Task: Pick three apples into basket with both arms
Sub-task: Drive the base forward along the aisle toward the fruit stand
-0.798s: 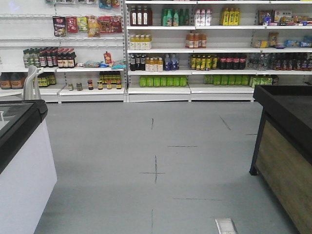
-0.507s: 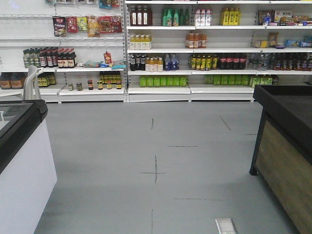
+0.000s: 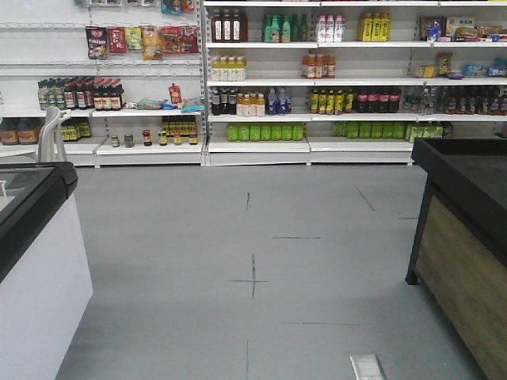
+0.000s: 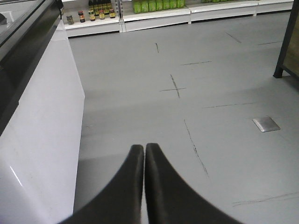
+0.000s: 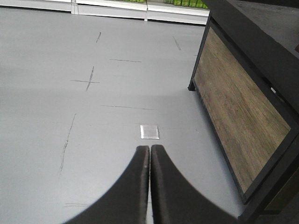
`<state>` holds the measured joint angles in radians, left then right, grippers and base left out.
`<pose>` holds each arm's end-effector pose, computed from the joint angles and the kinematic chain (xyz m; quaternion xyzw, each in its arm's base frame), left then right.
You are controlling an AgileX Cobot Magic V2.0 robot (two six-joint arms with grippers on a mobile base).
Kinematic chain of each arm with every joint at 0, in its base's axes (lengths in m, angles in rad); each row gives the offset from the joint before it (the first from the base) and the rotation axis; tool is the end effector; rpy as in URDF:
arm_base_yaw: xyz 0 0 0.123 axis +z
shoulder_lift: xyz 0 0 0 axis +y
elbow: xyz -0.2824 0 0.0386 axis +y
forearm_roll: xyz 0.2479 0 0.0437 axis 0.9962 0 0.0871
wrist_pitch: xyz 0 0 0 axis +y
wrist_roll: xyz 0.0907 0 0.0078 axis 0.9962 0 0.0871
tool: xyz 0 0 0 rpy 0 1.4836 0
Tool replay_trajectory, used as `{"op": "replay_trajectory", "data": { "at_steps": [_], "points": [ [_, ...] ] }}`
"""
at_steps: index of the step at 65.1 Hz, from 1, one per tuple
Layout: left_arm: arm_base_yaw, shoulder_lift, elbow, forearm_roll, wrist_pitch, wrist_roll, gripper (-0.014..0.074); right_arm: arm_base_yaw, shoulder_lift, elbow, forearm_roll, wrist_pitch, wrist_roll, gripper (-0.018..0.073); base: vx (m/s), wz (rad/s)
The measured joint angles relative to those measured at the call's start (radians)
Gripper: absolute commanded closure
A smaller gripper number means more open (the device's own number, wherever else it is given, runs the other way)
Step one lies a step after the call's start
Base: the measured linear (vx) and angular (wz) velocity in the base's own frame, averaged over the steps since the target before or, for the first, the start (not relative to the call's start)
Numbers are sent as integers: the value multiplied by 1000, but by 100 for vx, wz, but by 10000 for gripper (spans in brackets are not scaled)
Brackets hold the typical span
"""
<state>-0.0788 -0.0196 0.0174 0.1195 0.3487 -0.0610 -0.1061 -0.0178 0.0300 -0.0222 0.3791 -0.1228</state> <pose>0.0528 -0.0004 0.1771 0.0391 0.7909 0.0078 0.6107 0.0518 -0.0063 0.1699 -0.0126 0.8059 -0.0769 0.5869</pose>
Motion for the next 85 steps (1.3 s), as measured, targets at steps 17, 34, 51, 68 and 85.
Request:
{"op": "replay_trajectory", "data": {
  "at_steps": [17, 34, 51, 68, 85],
  "points": [
    [0, 0, 0, 0, 0, 0, 604, 0, 0, 0, 0, 0, 0, 564, 0, 0],
    [0, 0, 0, 0, 0, 0, 604, 0, 0, 0, 0, 0, 0, 564, 2, 1],
    [0, 0, 0, 0, 0, 0, 604, 0, 0, 0, 0, 0, 0, 564, 13, 1],
    [0, 0, 0, 0, 0, 0, 604, 0, 0, 0, 0, 0, 0, 564, 20, -2],
    [0, 0, 0, 0, 0, 0, 604, 0, 0, 0, 0, 0, 0, 564, 24, 18]
  ]
}}
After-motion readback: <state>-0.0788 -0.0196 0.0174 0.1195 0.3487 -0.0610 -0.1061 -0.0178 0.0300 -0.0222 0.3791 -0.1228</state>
